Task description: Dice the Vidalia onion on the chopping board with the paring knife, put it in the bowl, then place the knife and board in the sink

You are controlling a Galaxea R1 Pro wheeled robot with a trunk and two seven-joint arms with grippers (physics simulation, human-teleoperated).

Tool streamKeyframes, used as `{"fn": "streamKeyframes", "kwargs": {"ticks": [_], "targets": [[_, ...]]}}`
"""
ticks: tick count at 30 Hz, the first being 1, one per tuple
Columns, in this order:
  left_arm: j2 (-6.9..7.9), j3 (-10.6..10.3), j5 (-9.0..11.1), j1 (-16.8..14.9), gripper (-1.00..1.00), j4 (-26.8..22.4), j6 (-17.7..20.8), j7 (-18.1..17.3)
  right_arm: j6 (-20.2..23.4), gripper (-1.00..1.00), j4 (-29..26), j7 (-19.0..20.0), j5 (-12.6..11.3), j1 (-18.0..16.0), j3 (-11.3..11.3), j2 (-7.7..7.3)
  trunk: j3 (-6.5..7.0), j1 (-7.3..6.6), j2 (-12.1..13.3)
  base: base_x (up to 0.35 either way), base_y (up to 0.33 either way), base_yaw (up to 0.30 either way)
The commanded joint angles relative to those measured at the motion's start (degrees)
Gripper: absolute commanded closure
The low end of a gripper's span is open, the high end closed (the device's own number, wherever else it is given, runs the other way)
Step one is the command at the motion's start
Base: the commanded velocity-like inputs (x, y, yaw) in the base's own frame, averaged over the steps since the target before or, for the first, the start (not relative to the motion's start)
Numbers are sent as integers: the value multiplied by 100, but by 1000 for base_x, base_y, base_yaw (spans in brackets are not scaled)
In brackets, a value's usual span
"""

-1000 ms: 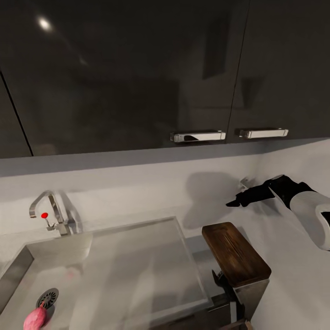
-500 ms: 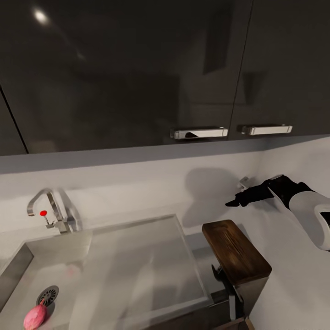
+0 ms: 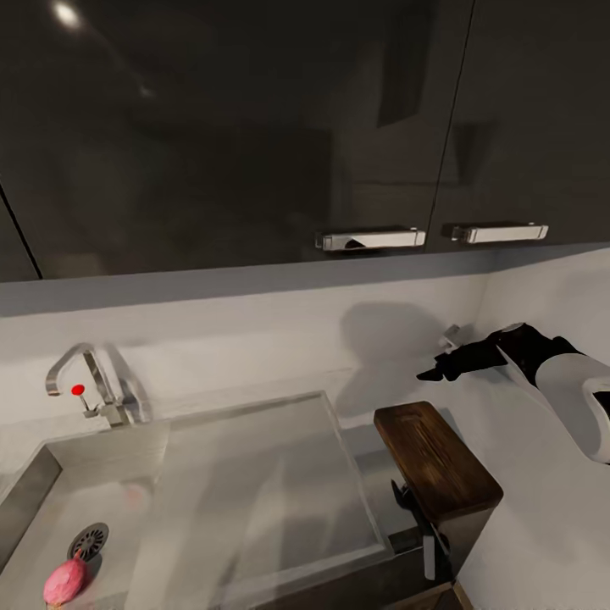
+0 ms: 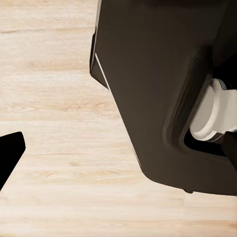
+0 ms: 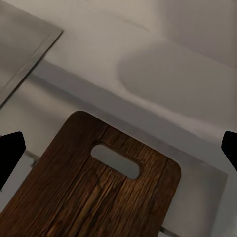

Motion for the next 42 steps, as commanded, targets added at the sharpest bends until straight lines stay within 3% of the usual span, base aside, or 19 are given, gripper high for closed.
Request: {"fn": "streamKeyframes", "kwargs": {"ticks": [1,9,26,31,42], "targets": [[-1,4,28,-5,-100,10,-31,-3,51,-100,-12,23,-55,-3,41,-6,-21,3,-12,0,0,0],[-3,2,28,-5,-100,9,-32,1,-262,-100,-14,11,-55,-4,40,-71,-94,3,-12,0,0,-3],[15,2,28,-5,-100,16,-30,29,-303,-100,-17,-3,-55,-2,31,-101,-248,3,-12,0,0,-58],[33,2,28,-5,-100,17,-26,29,-303,-100,-17,-3,-62,-4,26,-219,-294,3,-12,0,0,-72],[49,2,28,-5,-100,26,-24,29,-303,-100,-17,-9,-64,-1,25,-260,-394,3,-12,0,0,-73]]}}
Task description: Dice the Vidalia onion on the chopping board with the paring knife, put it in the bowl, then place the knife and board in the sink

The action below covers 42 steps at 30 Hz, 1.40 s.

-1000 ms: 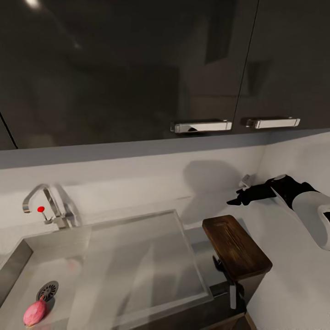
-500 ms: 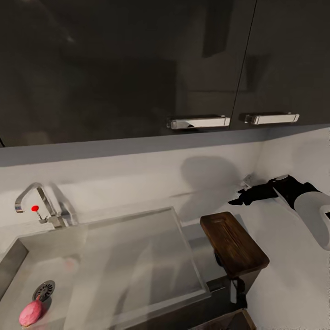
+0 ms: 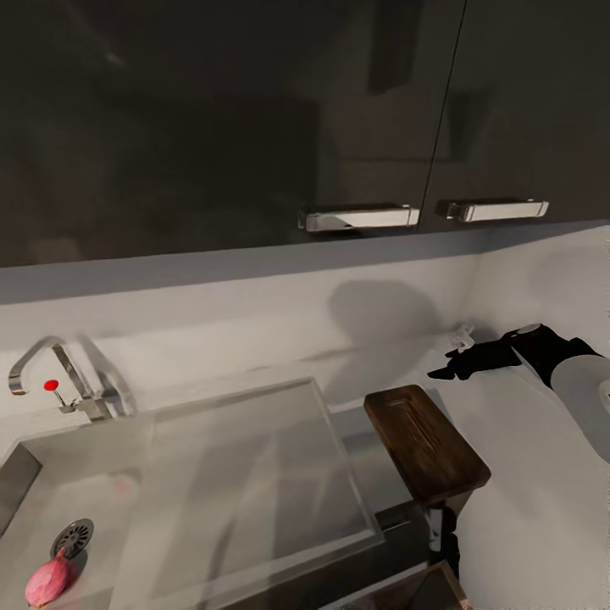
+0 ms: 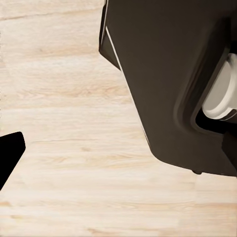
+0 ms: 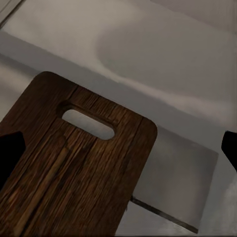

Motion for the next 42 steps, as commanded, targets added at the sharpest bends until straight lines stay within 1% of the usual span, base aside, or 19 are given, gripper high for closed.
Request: {"fn": "streamKeyframes", "kwargs": {"ticks": [1,6,9,15,17,18,21,23,34,42], "targets": [[-2,4,23,-4,-100,10,-30,3,55,-100,-9,22,-53,-3,44,-2,-20,3,-12,0,0,-74],[2,4,23,-4,-100,10,-30,3,55,-100,-9,22,-53,-4,50,-1,-66,3,-12,0,0,-74],[41,4,28,-4,-100,10,-30,3,55,-100,-9,22,-53,-6,52,4,-93,3,-12,0,25,-74],[92,4,42,-4,-100,6,-22,3,55,-100,-9,21,-53,-4,55,14,-147,3,-12,0,218,-74],[107,4,102,-4,-100,5,-21,3,55,-100,-9,21,-53,-6,56,14,-166,3,-12,0,256,-74],[115,4,213,-4,-100,7,-21,3,55,-100,-9,21,-53,-6,59,15,-175,3,-12,0,130,-74],[122,4,440,-4,-100,9,-27,3,55,-100,-9,22,-53,-3,61,21,-202,3,-12,0,54,-74],[119,4,485,-4,-100,10,-24,3,55,-100,-9,21,-53,-6,62,23,-220,3,-12,0,14,-74],[109,4,515,-4,-100,10,-21,3,55,-100,-8,22,-53,-6,62,24,-320,3,-12,3,2,-74],[115,4,516,-4,-100,10,-21,3,48,-100,-4,25,-53,-7,62,30,-393,3,-12,84,0,-74]]}}
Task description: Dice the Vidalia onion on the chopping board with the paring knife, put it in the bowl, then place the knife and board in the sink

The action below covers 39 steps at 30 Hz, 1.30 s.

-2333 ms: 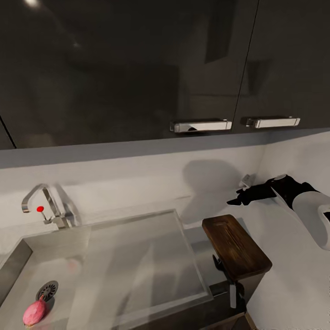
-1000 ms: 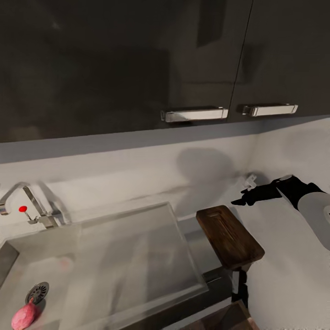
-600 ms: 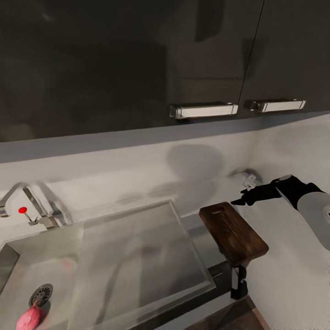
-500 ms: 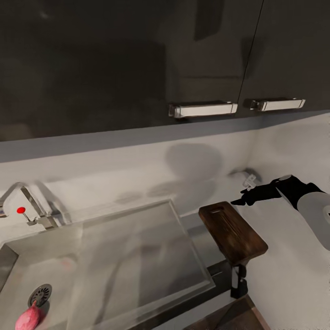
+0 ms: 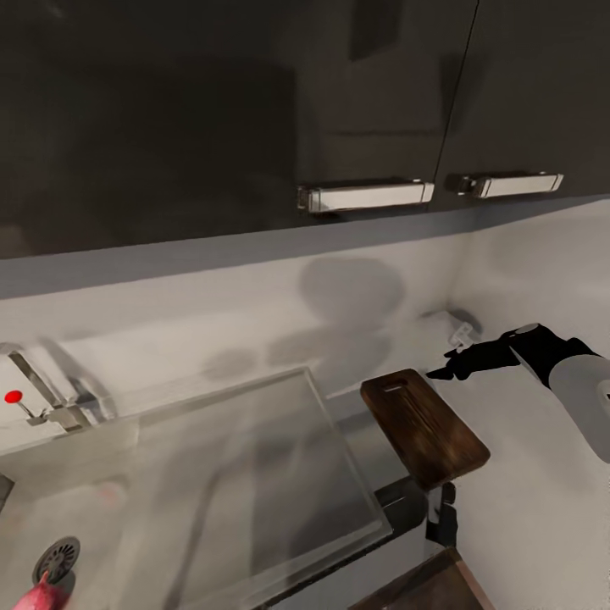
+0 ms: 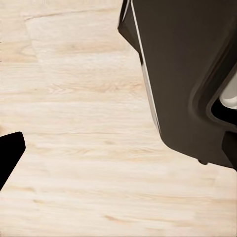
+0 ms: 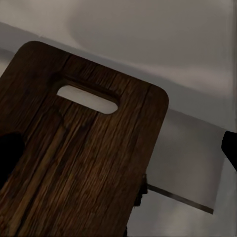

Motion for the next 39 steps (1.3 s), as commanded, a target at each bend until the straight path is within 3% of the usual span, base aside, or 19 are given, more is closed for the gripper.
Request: {"fn": "streamKeyframes", "kwargs": {"ticks": [1,39], "targets": [[0,5,14,-3,-100,9,-29,2,53,-100,-8,22,-53,-1,44,0,-19,4,-11,94,0,-74],[-18,5,20,-3,-100,9,-21,2,-115,-100,-5,27,-62,-1,47,23,-353,4,-11,18,0,-20]]}}
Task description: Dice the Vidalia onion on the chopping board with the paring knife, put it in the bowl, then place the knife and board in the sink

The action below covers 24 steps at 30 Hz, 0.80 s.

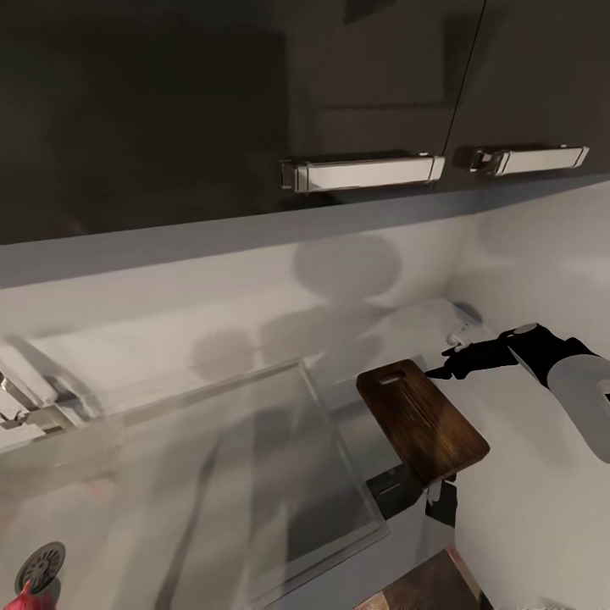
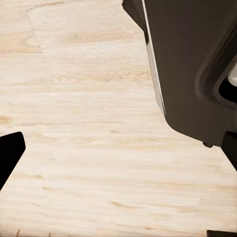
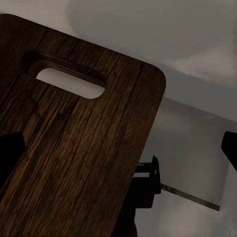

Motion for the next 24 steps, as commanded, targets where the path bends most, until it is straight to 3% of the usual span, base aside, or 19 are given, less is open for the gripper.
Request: {"fn": "streamKeyframes", "kwargs": {"ticks": [1,24], "targets": [[0,5,12,-3,-100,9,-30,2,38,-100,-8,22,-46,-4,47,0,-11,3,-10,0,0,0],[0,5,12,-3,-100,9,-30,2,29,-100,-8,44,-46,1,48,-5,-15,3,-10,11,0,0]]}}
